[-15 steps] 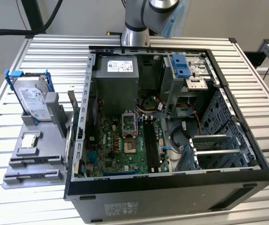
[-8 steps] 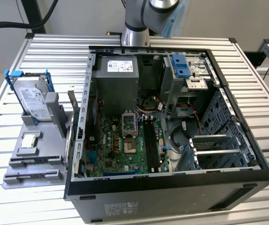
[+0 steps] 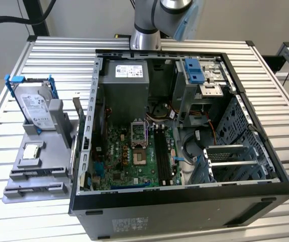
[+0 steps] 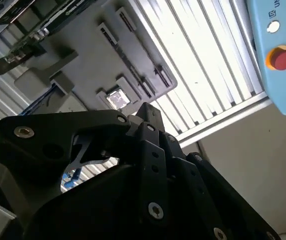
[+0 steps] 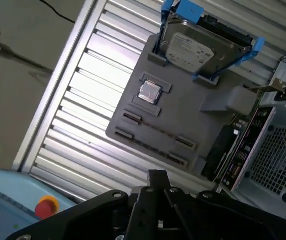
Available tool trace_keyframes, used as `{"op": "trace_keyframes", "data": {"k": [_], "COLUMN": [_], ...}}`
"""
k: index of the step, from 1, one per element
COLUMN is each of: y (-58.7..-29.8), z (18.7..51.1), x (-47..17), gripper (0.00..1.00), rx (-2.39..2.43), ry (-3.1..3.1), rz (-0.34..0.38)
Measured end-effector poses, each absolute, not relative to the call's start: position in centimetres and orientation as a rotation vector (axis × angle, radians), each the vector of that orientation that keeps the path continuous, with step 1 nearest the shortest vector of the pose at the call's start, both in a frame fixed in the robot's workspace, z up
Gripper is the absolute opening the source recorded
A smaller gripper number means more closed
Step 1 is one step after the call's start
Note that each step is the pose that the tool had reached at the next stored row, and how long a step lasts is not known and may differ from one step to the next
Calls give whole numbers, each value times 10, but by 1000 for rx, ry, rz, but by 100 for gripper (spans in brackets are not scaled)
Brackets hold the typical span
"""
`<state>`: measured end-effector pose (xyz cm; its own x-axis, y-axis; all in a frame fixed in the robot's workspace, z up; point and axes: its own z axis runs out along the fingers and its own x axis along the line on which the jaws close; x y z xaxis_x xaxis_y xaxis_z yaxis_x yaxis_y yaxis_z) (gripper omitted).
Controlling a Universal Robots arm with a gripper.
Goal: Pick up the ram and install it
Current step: 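Pick up the ram and move it above insertion slot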
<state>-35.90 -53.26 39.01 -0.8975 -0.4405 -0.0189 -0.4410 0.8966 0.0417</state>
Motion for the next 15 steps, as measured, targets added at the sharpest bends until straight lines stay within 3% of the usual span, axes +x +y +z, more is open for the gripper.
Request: {"op": "trace_keyframes", "data": {"k": [15], "y": [-533], "z": [390], "x": [-359], "gripper": [0], "rx": [-1116], "ry": [2934], "rz": [64]}}
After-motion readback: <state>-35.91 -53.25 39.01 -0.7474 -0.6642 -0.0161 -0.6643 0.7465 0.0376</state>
